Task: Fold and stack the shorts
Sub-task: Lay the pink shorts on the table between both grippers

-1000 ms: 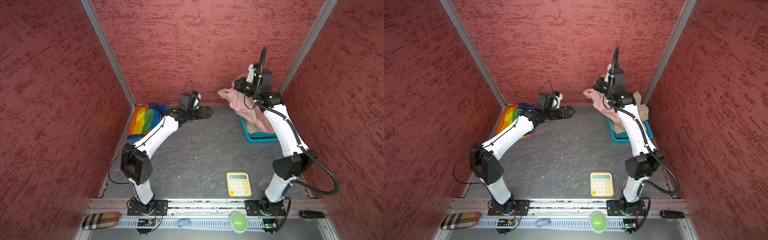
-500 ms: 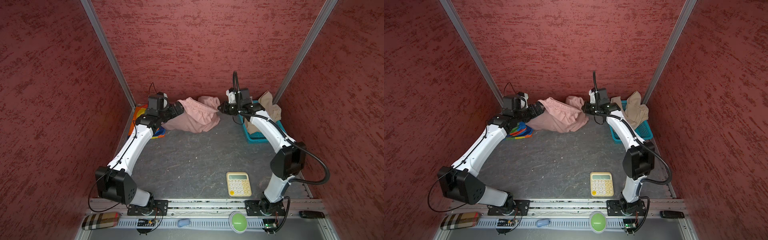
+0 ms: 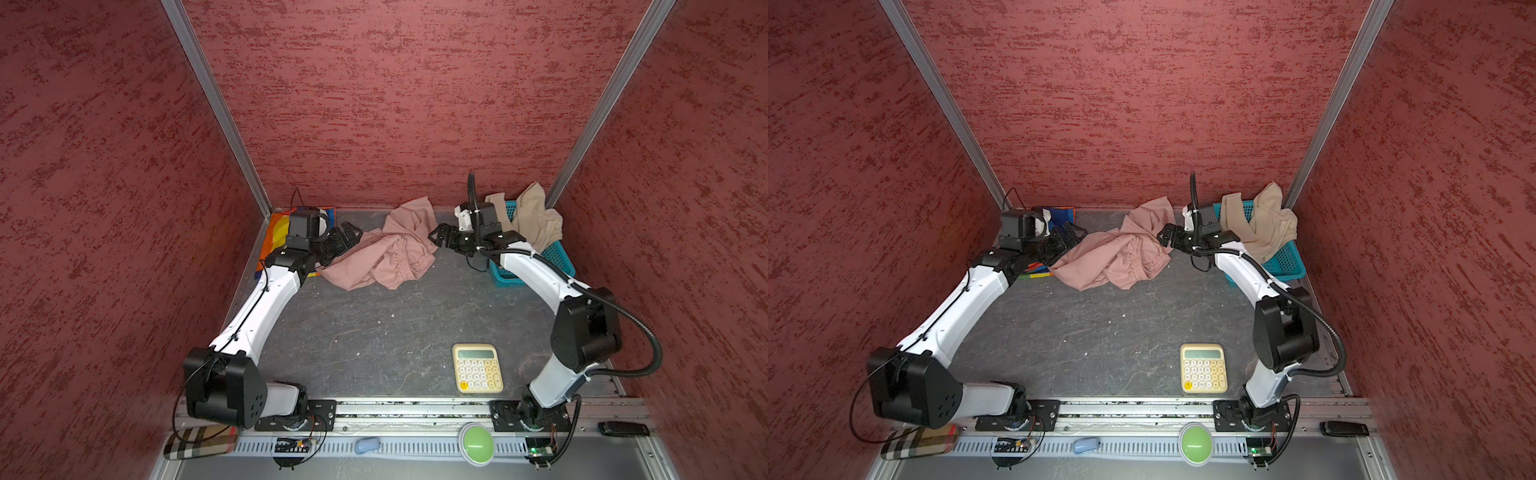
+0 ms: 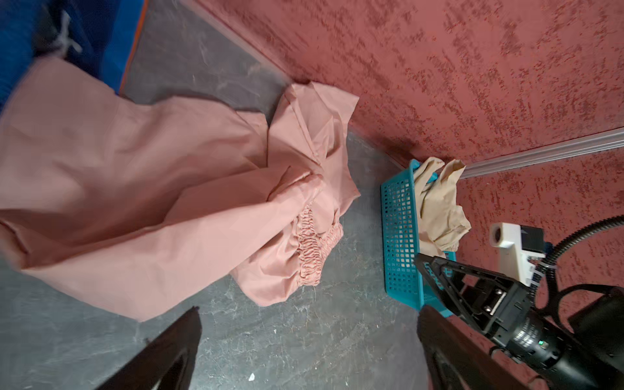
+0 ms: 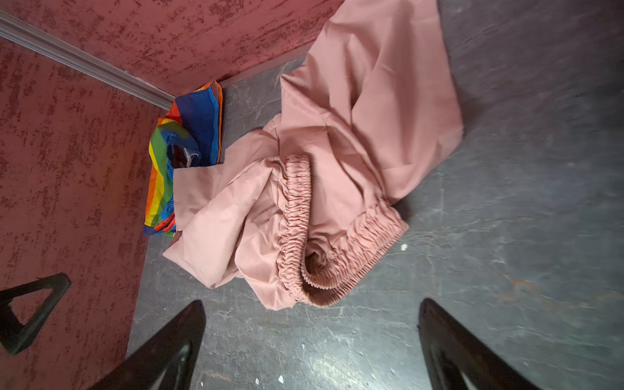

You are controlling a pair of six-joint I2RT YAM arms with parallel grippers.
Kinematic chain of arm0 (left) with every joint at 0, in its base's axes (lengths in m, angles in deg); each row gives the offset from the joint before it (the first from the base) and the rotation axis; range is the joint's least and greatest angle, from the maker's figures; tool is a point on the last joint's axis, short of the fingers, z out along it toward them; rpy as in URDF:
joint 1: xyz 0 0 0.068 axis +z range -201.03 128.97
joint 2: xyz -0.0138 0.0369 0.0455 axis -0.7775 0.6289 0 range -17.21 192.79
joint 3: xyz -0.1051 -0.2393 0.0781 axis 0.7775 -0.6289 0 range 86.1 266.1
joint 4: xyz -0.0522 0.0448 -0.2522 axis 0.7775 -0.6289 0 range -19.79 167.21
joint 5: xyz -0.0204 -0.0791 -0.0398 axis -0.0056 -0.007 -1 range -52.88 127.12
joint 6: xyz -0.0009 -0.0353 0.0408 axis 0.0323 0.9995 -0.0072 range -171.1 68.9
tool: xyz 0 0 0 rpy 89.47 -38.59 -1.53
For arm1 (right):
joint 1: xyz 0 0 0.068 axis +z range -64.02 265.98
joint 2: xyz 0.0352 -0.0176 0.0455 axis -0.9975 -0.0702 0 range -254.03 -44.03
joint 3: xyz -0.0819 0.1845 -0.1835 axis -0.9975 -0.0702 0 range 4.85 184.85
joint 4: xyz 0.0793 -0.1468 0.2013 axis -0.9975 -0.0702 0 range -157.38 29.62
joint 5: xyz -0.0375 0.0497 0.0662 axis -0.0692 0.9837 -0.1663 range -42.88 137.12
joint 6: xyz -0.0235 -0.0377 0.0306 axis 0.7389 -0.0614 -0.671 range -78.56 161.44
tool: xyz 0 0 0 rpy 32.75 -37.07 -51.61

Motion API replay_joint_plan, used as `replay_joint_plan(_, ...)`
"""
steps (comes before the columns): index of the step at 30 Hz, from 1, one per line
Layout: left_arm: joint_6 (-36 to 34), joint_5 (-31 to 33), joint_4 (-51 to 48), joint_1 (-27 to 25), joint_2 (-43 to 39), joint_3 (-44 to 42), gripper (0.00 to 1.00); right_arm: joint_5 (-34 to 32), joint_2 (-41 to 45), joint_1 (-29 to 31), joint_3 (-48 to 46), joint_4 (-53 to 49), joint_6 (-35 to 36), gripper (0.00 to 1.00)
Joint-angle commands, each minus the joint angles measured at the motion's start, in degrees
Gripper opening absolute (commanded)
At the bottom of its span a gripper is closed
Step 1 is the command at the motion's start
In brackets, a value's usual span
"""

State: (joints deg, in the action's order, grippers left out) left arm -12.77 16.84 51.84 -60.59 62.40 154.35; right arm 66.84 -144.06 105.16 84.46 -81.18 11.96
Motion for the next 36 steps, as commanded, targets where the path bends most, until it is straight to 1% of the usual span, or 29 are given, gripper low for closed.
replay_joint_plan(1,3.17,-5.77,2.87,-1.55,4.32,1.01,0.99,1.65,-6.59,1.38,-0.61,7.47,-4.24,0.99)
replay_joint_plan(3,3.87,-5.62,3.26,-3.71,5.02,1.49,0.99,-0.66,-11.4,1.39,3.7,4.22,-3.13,0.99)
replay_joint_plan(7,4.61,-6.24,3.31,-8.61,6.42,1.73,0.99,-8.96,-19.61,1.3,12.66,-3.53,3.7,0.99)
replay_joint_plan(10,6.19,-7.52,4.41,-9.86,6.91,-0.68,0.99,-14.2,-23.45,1.3,16.05,-6.71,7.95,0.99)
replay_joint_plan(11,6.53,-7.71,4.89,-9.95,6.96,-1.78,0.99,-14.98,-24.16,1.28,16.14,-6.49,9.13,0.96)
replay_joint_plan(12,6.63,-7.59,5.12,-9.86,6.98,-2.7,0.99,-15.15,-24.67,1.3,16.1,-6.11,9.57,0.95)
replay_joint_plan(14,6.66,-7.39,5.23,-9.24,7.11,-4.02,0.99,-13.49,-25.61,1.39,16.19,-5.03,10.05,0.89)
replay_joint_plan(17,7.02,-8.27,5.32,-7.66,7.22,-4.54,0.99,-9.97,-26.23,1.88,15.87,-3.7,9.96,0.77)
replay_joint_plan(18,6.95,-8.51,5.2,-7.18,7.15,-4.35,0.99,-9.1,-25.83,2.27,15.19,-3.07,10.02,0.71)
replay_joint_plan(20,6.42,-8.39,4.52,-6.47,6.89,-3.66,0.99,-7.95,-24.5,2.86,13.07,-1.73,9.64,0.54)
replay_joint_plan(22,5.88,-8.37,4.02,-5.88,7.24,-2.84,0.99,-6.62,-21.98,3.04,9.15,0.65,8.21,0.32)
replay_joint_plan(25,5.69,-9.25,3.79,-5.81,8.7,-1.57,0.99,-6.02,-18.1,3.05,3.13,3.43,6.88,0.1)
replay_joint_plan(27,5.68,-9.79,3.67,-6.23,9.85,-0.87,0.99,-6.46,-15.51,3.06,-0.62,3.75,6.65,0.0)
replay_joint_plan(30,5.54,-9.98,3.74,-6.67,11.02,-0.46,0.99,-5.8,-9.13,3.14,-8.61,5.94,5.27,0.0)
replay_joint_plan(33,5.77,-10.78,4.05,-7.41,12.8,-0.24,0.99,-5.76,-1.57,4.24,-17.51,8.54,2.1,0.0)
replay_joint_plan(36,5.0,-11.85,3.28,-9.15,15.92,1.42,1.0,-6.46,4.65,5.88,-23.91,10.16,-1.8,0.0)
